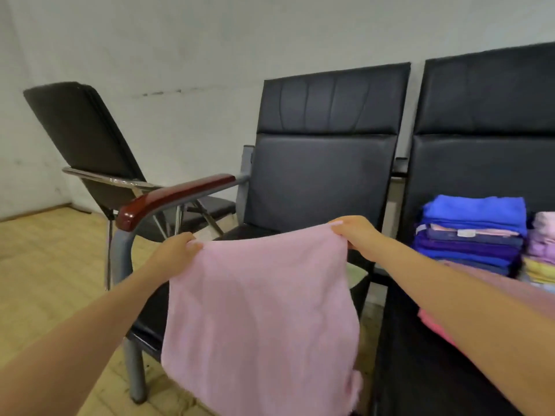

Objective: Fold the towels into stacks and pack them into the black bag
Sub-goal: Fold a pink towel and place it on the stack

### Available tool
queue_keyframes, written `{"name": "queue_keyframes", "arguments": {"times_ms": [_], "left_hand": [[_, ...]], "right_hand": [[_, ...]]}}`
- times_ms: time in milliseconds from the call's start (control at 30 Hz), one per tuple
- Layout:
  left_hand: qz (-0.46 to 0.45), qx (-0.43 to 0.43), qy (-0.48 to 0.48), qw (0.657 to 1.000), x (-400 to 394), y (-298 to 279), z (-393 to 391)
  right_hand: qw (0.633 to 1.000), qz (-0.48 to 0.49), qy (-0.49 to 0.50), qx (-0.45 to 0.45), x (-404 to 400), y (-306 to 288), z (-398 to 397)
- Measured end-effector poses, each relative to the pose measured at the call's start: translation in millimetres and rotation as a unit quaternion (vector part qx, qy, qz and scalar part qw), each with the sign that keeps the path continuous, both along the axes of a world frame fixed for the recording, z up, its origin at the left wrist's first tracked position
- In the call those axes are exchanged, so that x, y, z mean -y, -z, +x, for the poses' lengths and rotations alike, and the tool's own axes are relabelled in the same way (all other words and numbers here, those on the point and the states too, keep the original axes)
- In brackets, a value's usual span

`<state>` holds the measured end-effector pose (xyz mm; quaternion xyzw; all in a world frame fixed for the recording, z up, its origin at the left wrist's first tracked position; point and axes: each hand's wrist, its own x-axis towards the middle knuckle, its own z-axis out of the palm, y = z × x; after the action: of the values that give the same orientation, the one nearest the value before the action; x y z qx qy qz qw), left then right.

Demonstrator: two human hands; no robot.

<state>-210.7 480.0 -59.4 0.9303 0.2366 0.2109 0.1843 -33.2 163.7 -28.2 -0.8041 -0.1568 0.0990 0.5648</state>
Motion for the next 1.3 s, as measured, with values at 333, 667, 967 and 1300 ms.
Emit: {"name": "queue_keyframes", "arguments": {"times_ms": [333, 667, 967, 1300], "left_hand": [[-0.007, 0.032, -0.072, 0.997, -31, 113, 77], [0.0, 0.002, -0.162, 0.987, -30, 101, 104], [0.027, 0.064, 0.051, 0.996, 84, 44, 39], [-0.003, -0.107, 0.224, 0.969, 157, 50, -94]], "right_hand": [[0.997, 0.022, 0.065, 0.046, -57, 95, 63], [0.945, -0.267, 0.059, 0.18, -55, 111, 76], [0.915, -0.307, 0.022, 0.261, -21, 69, -31], [0.874, -0.293, -0.277, 0.273, 32, 102, -153]]}}
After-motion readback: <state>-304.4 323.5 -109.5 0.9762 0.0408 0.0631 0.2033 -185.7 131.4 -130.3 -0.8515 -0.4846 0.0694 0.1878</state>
